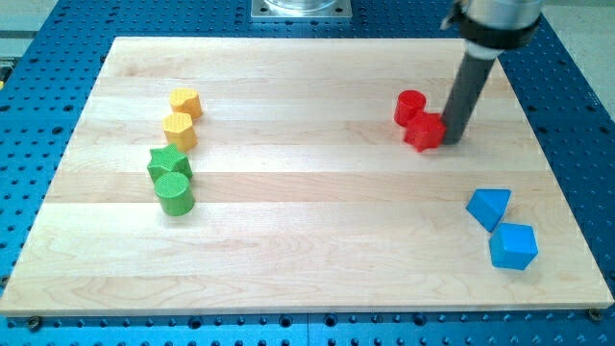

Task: Push the red star into the yellow blocks

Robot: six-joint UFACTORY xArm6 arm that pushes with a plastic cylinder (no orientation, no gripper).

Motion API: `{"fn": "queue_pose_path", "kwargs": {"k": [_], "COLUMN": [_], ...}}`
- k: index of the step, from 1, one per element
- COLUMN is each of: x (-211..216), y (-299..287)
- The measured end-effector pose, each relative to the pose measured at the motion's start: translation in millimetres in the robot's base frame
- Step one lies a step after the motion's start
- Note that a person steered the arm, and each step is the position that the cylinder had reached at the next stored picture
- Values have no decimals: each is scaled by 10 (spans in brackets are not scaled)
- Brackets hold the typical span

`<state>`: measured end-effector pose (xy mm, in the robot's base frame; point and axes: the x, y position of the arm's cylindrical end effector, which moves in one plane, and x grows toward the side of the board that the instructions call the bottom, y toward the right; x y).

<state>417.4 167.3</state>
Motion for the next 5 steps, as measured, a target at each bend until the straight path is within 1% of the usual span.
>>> {"fn": "queue_pose_path", "kwargs": {"k": [2,3,4,5], "x": [26,-270,-649,-780], "y": [-454,-750,-1617,-1865]}}
